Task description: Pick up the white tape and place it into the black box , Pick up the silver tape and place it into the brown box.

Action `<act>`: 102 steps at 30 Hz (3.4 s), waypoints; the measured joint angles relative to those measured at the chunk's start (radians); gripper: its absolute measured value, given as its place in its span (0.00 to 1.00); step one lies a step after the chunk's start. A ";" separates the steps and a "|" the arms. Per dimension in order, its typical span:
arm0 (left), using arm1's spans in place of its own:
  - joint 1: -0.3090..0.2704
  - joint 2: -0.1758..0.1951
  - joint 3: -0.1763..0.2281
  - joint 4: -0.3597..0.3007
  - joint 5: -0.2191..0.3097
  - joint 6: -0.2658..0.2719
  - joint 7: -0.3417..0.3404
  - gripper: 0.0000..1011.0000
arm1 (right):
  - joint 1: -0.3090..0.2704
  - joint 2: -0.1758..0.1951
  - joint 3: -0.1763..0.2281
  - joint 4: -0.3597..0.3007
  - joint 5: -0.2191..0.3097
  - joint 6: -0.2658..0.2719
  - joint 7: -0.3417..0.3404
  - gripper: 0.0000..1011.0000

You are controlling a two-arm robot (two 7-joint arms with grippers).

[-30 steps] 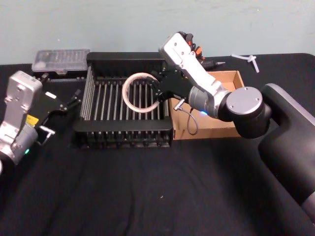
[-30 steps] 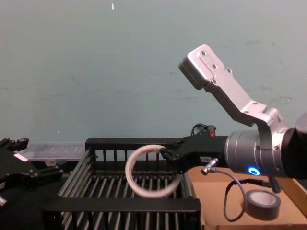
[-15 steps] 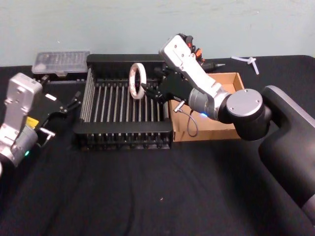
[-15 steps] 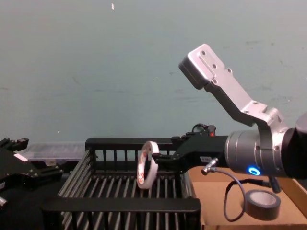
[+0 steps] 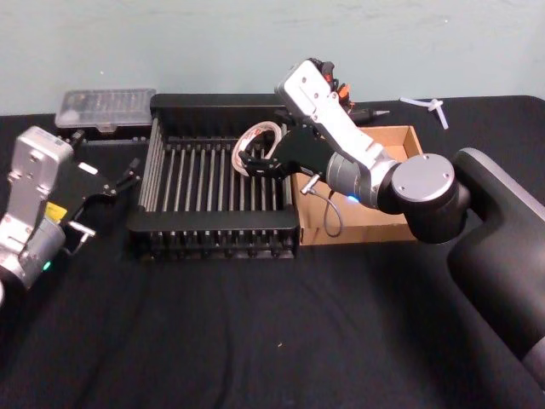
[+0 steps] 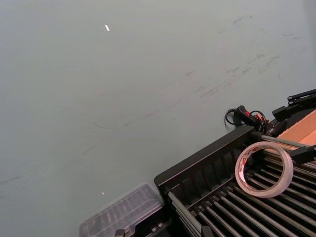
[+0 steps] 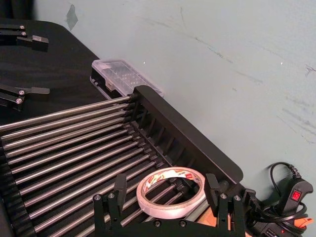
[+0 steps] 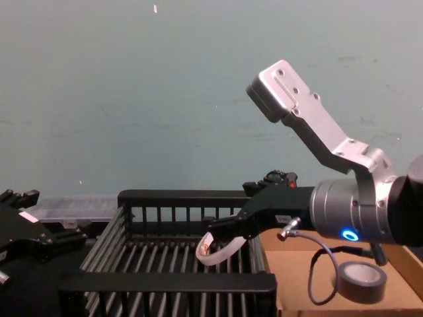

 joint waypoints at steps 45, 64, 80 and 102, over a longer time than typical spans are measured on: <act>0.000 0.000 0.000 0.000 0.000 0.000 0.000 0.99 | -0.403 0.145 0.293 -0.448 -0.059 0.017 -0.201 0.99; 0.000 0.000 0.000 0.000 0.000 0.000 0.000 0.99 | -0.439 0.112 0.344 -0.388 -0.101 0.013 -0.204 0.99; 0.000 0.000 0.000 0.000 0.000 0.000 0.000 0.99 | -0.433 0.105 0.346 -0.373 -0.105 0.014 -0.198 0.99; 0.000 0.000 0.000 0.000 0.000 0.000 0.000 0.99 | -0.434 0.107 0.345 -0.376 -0.103 0.014 -0.199 0.99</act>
